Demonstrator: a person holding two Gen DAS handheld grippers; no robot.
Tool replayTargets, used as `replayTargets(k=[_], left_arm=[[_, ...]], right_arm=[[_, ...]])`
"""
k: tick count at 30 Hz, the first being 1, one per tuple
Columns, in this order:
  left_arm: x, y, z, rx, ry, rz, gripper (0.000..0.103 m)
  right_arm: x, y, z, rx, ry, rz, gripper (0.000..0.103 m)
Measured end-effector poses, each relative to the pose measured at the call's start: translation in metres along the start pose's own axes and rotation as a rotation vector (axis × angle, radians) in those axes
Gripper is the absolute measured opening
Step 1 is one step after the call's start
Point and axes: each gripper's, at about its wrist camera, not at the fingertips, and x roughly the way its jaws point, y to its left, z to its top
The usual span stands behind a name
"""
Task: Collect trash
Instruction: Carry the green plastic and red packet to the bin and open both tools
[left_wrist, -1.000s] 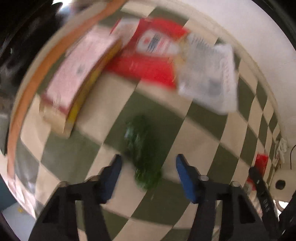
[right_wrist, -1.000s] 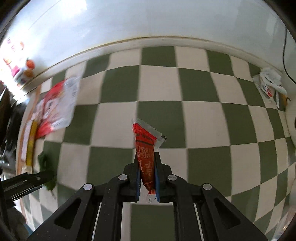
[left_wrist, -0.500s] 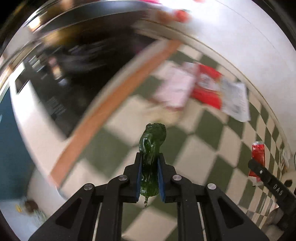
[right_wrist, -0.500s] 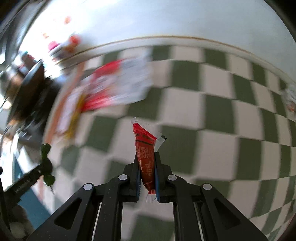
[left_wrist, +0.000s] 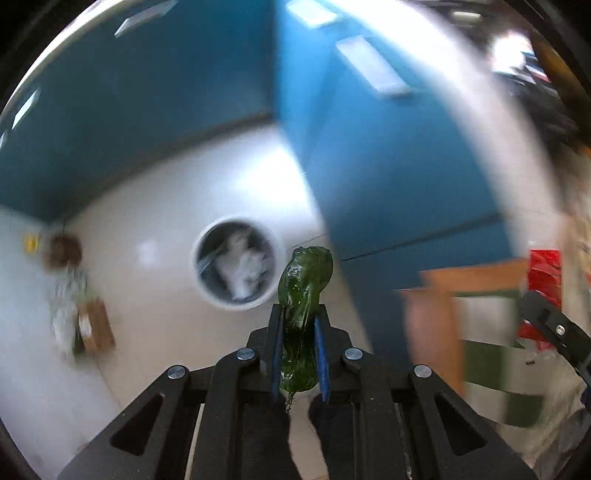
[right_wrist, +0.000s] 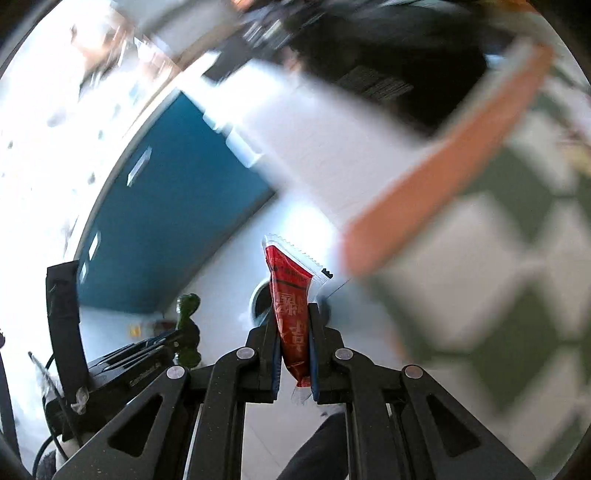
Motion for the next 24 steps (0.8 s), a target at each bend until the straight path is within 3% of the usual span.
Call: replayTargets(k=[3, 7, 11, 14, 17, 24], left_arm=[[0.071, 0.061, 0.004, -0.092, 0.072, -0.015, 0.012], [0.178, 0.124, 0.011, -0.195, 0.153, -0.097, 0.012], [0.268, 0.163, 0.021, -0.234, 0.187, -0.105, 0.012], [0.323, 0.177, 0.027, -0.239, 0.22, -0.129, 0.012], [0.366, 0.185, 0.026, -0.203, 0.246, -0.125, 0.012], [0.398, 0.199, 0.022, -0.175, 0.265, -0.123, 0.015]], right_arm=[[0.09, 0.03, -0.009, -0.039, 0.052, -0.012, 0.012], [0.225, 0.036, -0.025, -0.035, 0.137, -0.025, 0.012], [0.345, 0.026, -0.046, -0.049, 0.207, -0.041, 0.012], [0.41, 0.021, -0.059, -0.068, 0.253, -0.049, 0.012], [0.465, 0.02, -0.074, -0.129, 0.281, -0.073, 0.012], [0.515, 0.011, -0.091, -0.236, 0.32, -0.107, 0.012]])
